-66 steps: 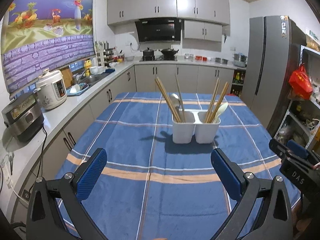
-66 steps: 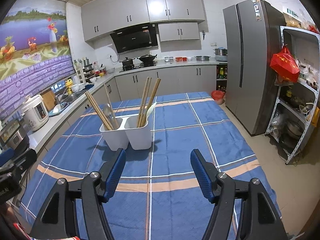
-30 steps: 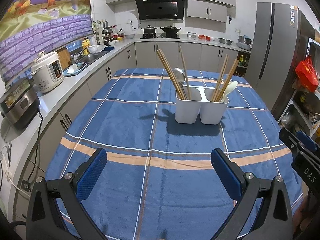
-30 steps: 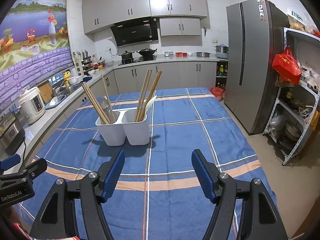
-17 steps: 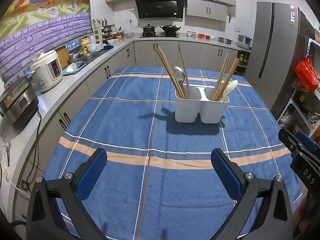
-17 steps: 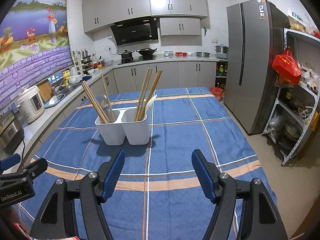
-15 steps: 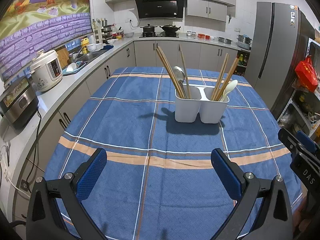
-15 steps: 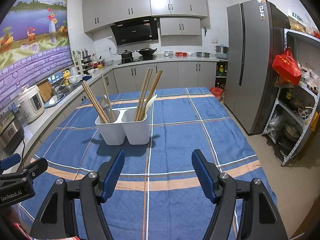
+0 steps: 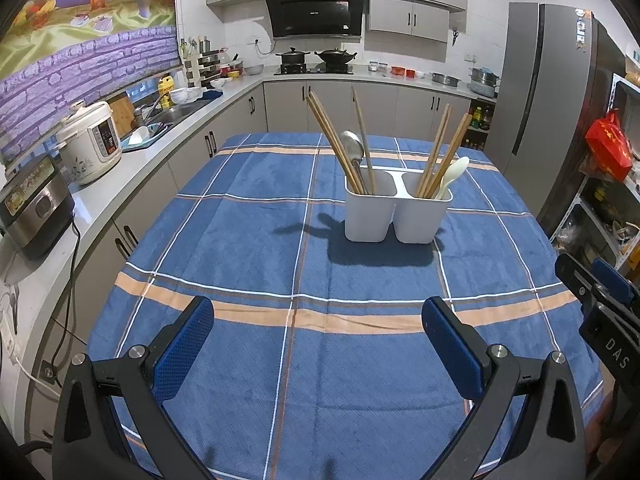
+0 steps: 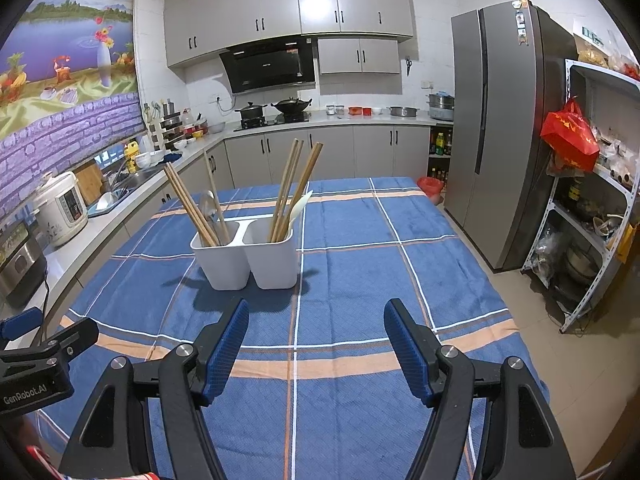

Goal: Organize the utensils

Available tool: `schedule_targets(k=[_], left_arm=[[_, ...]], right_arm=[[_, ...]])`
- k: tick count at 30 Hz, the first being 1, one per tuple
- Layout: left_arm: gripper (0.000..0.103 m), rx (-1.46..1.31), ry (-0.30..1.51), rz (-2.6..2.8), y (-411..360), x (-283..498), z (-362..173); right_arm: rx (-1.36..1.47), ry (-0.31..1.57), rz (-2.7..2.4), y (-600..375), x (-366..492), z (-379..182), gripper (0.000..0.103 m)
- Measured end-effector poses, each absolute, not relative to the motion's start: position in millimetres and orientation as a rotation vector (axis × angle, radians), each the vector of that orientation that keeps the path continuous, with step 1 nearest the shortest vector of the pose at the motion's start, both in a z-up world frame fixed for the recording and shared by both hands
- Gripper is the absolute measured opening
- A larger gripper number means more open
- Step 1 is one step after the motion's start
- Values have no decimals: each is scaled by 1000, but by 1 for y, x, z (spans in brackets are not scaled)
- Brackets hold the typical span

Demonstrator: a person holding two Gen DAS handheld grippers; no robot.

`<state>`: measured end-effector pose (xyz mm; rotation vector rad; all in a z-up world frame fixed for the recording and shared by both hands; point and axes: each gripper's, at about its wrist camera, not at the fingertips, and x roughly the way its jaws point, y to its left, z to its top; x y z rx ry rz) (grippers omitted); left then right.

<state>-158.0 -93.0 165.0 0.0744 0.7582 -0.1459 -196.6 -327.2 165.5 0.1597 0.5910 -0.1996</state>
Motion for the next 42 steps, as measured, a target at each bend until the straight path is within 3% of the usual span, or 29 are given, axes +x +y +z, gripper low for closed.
schedule_targets(k=[42], left_arm=[[103, 78, 714, -152, -90, -185, 183]], right_arm=[[149, 530, -163, -321, -217, 180, 77]])
